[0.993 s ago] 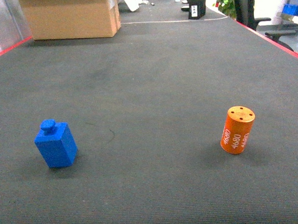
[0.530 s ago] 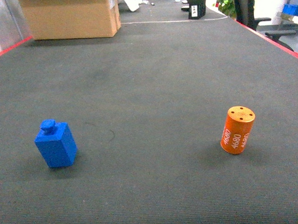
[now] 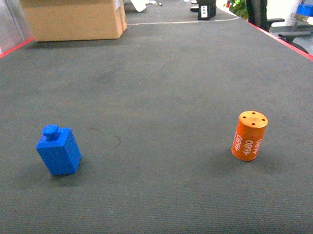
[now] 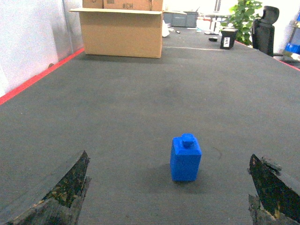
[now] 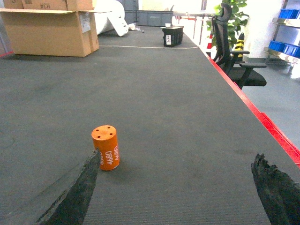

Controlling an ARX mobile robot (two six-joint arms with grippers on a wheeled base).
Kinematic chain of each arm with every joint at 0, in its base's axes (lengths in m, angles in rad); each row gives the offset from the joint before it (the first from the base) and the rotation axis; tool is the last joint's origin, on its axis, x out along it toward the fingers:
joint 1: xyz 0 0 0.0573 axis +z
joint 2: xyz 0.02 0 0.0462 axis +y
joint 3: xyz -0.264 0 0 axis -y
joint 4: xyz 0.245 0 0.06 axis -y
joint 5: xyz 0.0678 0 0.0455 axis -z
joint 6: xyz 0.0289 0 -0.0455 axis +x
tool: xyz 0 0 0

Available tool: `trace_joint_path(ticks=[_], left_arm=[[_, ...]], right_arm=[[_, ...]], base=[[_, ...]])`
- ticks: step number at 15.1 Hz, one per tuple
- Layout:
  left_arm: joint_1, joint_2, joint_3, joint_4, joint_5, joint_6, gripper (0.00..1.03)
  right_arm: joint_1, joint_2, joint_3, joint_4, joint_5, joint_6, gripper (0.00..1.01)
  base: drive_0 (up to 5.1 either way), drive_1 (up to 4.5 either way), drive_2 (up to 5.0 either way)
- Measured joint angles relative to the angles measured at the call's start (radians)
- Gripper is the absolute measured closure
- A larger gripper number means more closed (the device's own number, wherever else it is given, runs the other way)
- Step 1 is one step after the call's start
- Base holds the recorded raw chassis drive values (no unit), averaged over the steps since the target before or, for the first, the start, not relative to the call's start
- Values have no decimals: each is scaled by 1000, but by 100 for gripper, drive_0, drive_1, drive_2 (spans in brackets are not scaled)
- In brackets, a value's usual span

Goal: Sort blue parts and orange caps into right shelf containers

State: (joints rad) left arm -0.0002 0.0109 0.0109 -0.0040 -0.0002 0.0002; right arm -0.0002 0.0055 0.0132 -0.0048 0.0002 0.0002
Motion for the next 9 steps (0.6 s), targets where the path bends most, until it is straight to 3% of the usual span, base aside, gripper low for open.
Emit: trace_joint_path(ticks=[9], left_arm=[[0, 0, 0, 0, 0, 0, 5]], right_arm=[[0, 0, 0, 0, 0, 0, 3]], base=[[0, 0, 0]])
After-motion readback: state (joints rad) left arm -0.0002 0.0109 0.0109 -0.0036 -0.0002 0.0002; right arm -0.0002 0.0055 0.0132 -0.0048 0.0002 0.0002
